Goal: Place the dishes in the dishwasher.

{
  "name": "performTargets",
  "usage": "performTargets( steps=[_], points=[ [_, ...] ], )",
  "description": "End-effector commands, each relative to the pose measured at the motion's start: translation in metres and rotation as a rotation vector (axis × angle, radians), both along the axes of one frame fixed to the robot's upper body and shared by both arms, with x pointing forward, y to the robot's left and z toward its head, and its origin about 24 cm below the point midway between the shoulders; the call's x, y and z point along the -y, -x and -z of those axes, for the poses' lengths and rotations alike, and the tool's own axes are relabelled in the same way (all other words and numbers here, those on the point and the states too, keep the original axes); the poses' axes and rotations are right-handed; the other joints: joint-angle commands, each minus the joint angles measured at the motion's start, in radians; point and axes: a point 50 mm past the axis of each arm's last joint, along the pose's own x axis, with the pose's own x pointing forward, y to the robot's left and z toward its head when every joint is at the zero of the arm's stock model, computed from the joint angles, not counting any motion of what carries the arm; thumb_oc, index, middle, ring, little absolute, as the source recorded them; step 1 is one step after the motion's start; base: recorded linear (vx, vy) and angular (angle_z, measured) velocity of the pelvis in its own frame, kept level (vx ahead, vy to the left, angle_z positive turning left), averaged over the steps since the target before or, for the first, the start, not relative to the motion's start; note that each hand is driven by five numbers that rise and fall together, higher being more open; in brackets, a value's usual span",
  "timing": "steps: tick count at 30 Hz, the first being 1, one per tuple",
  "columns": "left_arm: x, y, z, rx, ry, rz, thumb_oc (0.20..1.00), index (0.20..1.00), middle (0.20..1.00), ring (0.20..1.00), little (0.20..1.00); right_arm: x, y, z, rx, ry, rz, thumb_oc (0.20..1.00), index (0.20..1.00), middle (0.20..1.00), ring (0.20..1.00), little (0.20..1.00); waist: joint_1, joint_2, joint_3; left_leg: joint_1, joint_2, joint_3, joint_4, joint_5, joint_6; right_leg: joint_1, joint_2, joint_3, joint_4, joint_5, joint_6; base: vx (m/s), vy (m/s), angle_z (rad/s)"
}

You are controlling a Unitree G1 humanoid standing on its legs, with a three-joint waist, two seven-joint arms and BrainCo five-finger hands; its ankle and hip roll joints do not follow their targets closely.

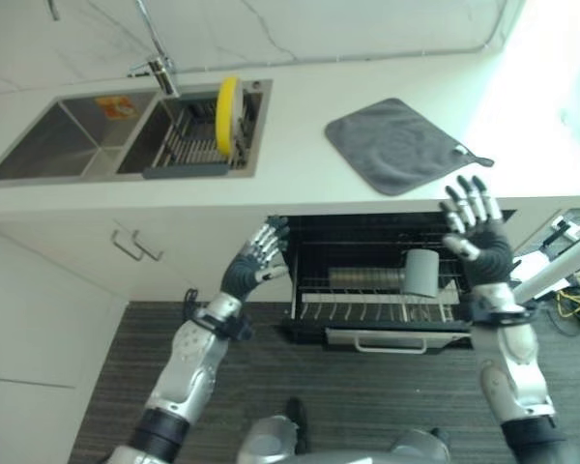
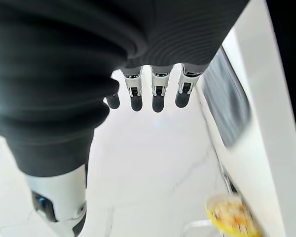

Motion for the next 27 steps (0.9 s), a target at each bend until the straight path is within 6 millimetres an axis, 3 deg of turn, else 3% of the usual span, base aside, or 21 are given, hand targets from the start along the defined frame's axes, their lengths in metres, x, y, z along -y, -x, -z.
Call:
performTargets(
  steps=[1, 6, 9, 10, 12, 13, 14, 15, 19, 23, 25, 27],
  points=[
    [-0.005, -0.003, -0.034, 0.168, 0.041, -0.043, 1.000, 1.000, 1.000, 1.000, 1.000, 0.015, 0.002, -0.031, 0.155, 0.066, 0.023, 1.000, 1.000, 1.000, 1.000, 1.000, -0.009, 0.032, -0.025, 0.057, 0.020, -0.093, -0.069, -0.061, 0.021, 0.026, 0.165, -0.033, 0.053, -0.159, 0.062, 0.01, 0.146, -0.54],
    [-0.003, -0.001, -0.032, 0.158, 0.055, -0.060, 1.000, 1.000, 1.000, 1.000, 1.000, 0.018, 0.005, -0.028, 0.161, 0.077, 0.034, 1.000, 1.000, 1.000, 1.000, 1.000, -0.016, 0.018, -0.035, 0.071, -0.023, -0.097, -0.107, -0.055, 0.037, 0.025, 0.276, -0.053, 0.056, -0.182, 0.046, 0.02, 0.087, -0.10],
    [-0.003, 0.002, -0.029, 0.144, 0.037, -0.047, 1.000, 1.000, 1.000, 1.000, 1.000, 0.026, 0.008, -0.027, 0.160, 0.082, 0.052, 1.000, 1.000, 1.000, 1.000, 1.000, -0.025, 0.011, -0.036, 0.073, -0.043, -0.108, -0.114, -0.058, 0.041, 0.009, 0.290, -0.056, 0.062, -0.165, 0.051, 0.07, -0.024, 0.00],
    [-0.004, 0.003, -0.027, 0.138, 0.034, -0.049, 1.000, 1.000, 1.000, 1.000, 1.000, 0.030, 0.008, -0.026, 0.144, 0.076, 0.053, 1.000, 1.000, 1.000, 1.000, 1.000, -0.032, 0.011, -0.039, 0.070, -0.035, -0.097, -0.115, -0.047, 0.030, 0.031, 0.315, -0.052, 0.020, -0.187, 0.035, 0.10, -0.127, 0.15],
    [-0.006, 0.005, -0.025, 0.155, -0.025, -0.068, 1.000, 1.000, 1.000, 1.000, 1.000, 0.031, 0.008, -0.026, 0.130, 0.083, 0.040, 1.000, 1.000, 1.000, 1.000, 1.000, -0.042, 0.001, -0.039, 0.046, -0.036, -0.075, 0.014, -0.095, 0.022, 0.050, 0.340, -0.036, -0.040, -0.238, -0.003, 0.07, -0.148, 0.14],
    [-0.004, 0.005, -0.023, 0.156, -0.048, -0.057, 1.000, 1.000, 1.000, 1.000, 1.000, 0.035, 0.009, -0.028, 0.148, 0.103, 0.045, 1.000, 1.000, 1.000, 1.000, 1.000, -0.037, -0.015, -0.022, -0.021, -0.026, -0.059, 0.199, -0.140, -0.002, 0.084, 0.337, -0.030, -0.062, -0.269, -0.041, 0.03, -0.079, 0.12],
    [-0.002, 0.005, -0.022, 0.152, -0.041, -0.048, 1.000, 1.000, 1.000, 1.000, 1.000, 0.036, 0.008, -0.028, 0.149, 0.109, 0.054, 1.000, 1.000, 1.000, 1.000, 1.000, -0.033, -0.017, -0.013, -0.056, -0.014, -0.058, 0.257, -0.146, -0.015, 0.098, 0.338, -0.027, -0.071, -0.269, -0.048, 0.04, -0.009, 0.19],
    [0.001, 0.004, -0.023, 0.154, -0.032, -0.030, 1.000, 1.000, 1.000, 1.000, 1.000, 0.039, 0.005, -0.030, 0.153, 0.109, 0.065, 1.000, 1.000, 1.000, 1.000, 1.000, -0.027, -0.017, 0.005, -0.114, 0.028, -0.060, 0.316, -0.103, -0.041, 0.124, 0.343, -0.010, -0.084, -0.278, -0.059, 0.07, 0.101, 0.20],
    [0.007, 0.002, -0.024, 0.156, 0.005, -0.019, 1.000, 1.000, 1.000, 1.000, 1.000, 0.039, 0.001, -0.030, 0.171, 0.127, 0.084, 1.000, 1.000, 1.000, 1.000, 1.000, -0.028, 0.000, 0.012, -0.143, 0.152, -0.033, 0.188, 0.030, -0.097, 0.172, 0.342, 0.002, -0.132, -0.285, -0.049, 0.12, 0.238, -0.15],
    [0.002, 0.000, -0.025, 0.153, 0.050, -0.058, 1.000, 1.000, 1.000, 1.000, 1.000, 0.045, 0.001, -0.031, 0.174, 0.155, 0.093, 1.000, 1.000, 1.000, 1.000, 1.000, -0.034, 0.019, -0.004, -0.127, 0.268, -0.107, 0.024, 0.185, -0.158, 0.180, 0.314, 0.036, -0.130, -0.298, -0.025, 0.17, 0.392, -0.27],
    [-0.001, 0.000, -0.025, 0.160, 0.053, -0.052, 1.000, 1.000, 1.000, 1.000, 1.000, 0.053, 0.003, -0.033, 0.181, 0.151, 0.117, 1.000, 1.000, 1.000, 1.000, 1.000, -0.044, 0.020, -0.010, -0.120, 0.289, -0.119, 0.035, 0.168, -0.159, 0.167, 0.283, 0.048, -0.099, -0.312, -0.015, 0.16, 0.460, -0.47],
    [-0.002, -0.002, -0.024, 0.151, 0.034, -0.053, 1.000, 1.000, 1.000, 1.000, 1.000, 0.059, 0.004, -0.033, 0.180, 0.139, 0.149, 1.000, 1.000, 1.000, 1.000, 1.000, -0.049, 0.022, -0.024, -0.083, 0.254, -0.093, 0.012, 0.109, -0.147, 0.172, 0.249, 0.029, -0.080, -0.312, 0.004, 0.17, 0.454, -0.55]
  ],
)
